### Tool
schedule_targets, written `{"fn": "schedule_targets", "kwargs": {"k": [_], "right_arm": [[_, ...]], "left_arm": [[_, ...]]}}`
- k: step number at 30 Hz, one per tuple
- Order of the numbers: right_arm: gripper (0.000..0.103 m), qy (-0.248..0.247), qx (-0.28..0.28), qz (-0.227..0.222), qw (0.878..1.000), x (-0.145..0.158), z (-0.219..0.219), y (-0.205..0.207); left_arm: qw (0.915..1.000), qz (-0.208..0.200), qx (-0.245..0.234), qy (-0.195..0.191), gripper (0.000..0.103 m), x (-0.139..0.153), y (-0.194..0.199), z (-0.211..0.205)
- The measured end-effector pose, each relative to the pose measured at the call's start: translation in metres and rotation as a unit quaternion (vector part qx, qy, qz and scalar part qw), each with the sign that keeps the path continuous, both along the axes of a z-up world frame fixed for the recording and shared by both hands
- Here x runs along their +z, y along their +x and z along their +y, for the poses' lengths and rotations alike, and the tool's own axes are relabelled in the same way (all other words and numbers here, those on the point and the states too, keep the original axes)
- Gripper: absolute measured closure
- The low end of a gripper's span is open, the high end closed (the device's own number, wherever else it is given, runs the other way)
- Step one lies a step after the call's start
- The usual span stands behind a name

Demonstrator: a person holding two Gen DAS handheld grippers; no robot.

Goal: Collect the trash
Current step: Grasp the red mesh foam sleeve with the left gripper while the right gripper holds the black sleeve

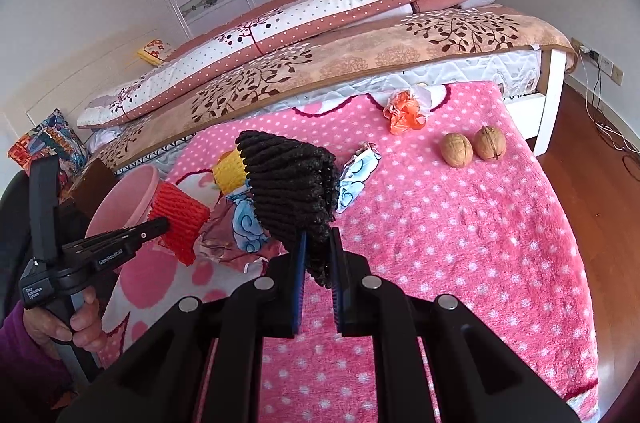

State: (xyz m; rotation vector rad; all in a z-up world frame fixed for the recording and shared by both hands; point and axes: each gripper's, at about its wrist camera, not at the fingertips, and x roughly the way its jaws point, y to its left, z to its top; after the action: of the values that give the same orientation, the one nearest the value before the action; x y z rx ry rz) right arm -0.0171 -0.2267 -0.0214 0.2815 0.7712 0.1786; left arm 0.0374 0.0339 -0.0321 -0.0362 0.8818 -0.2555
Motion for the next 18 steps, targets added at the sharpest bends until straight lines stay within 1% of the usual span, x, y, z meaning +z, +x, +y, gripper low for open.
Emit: {"fn": "schedule_targets", "kwargs": {"k": [6, 7, 9, 10, 11, 12, 13, 14, 16, 18], "right_arm": [[0.093, -0.006, 0.011, -0.013, 1.0, 0.01, 0.009, -0.003], [0.093, -0.006, 0.011, -0.014, 1.0, 0.01, 0.01, -0.003], [0.093, -0.003, 0.012, -0.013, 1.0, 0.01, 0.011, -0.003], [0.093, -0.002, 0.012, -0.011, 1.0, 0.01, 0.012, -0.002], [0.093, -0.001, 0.013, -0.01, 1.0, 0.01, 0.013, -0.001], [0.093, -0.002, 0.014, -0.009, 1.0, 0.009, 0.013, -0.001], [0.093, -0.003, 0.015, -0.009, 1.0, 0.009, 0.014, 0.0], [0.093, -0.003, 0.016, -0.009, 1.0, 0.009, 0.015, 0.0], [0.093, -0.004, 0.017, -0.008, 1.0, 0.009, 0.015, 0.001], [0.093, -0.004, 0.017, -0.007, 1.0, 0.009, 0.015, 0.002]], "left_arm": [[0.9998, -0.01, -0.003, -0.018, 0.103, 0.016, -0.018, 0.021], [0.9998, -0.006, 0.0, -0.02, 0.103, 0.016, -0.018, 0.025], [0.9991, 0.01, 0.018, -0.038, 0.101, 0.013, -0.016, 0.035], [0.9982, 0.024, 0.024, -0.048, 0.097, 0.01, -0.014, 0.038], [0.9964, 0.042, 0.031, -0.067, 0.077, 0.006, -0.01, 0.042], [0.9946, 0.053, 0.037, -0.081, 0.056, 0.004, -0.007, 0.045], [0.9929, 0.059, 0.041, -0.095, 0.054, 0.003, -0.005, 0.048], [0.9918, 0.059, 0.043, -0.105, 0.054, 0.004, -0.002, 0.047], [0.9925, 0.052, 0.043, -0.102, 0.054, 0.006, 0.003, 0.044], [0.9936, 0.049, 0.047, -0.09, 0.054, 0.006, 0.011, 0.039]]}}
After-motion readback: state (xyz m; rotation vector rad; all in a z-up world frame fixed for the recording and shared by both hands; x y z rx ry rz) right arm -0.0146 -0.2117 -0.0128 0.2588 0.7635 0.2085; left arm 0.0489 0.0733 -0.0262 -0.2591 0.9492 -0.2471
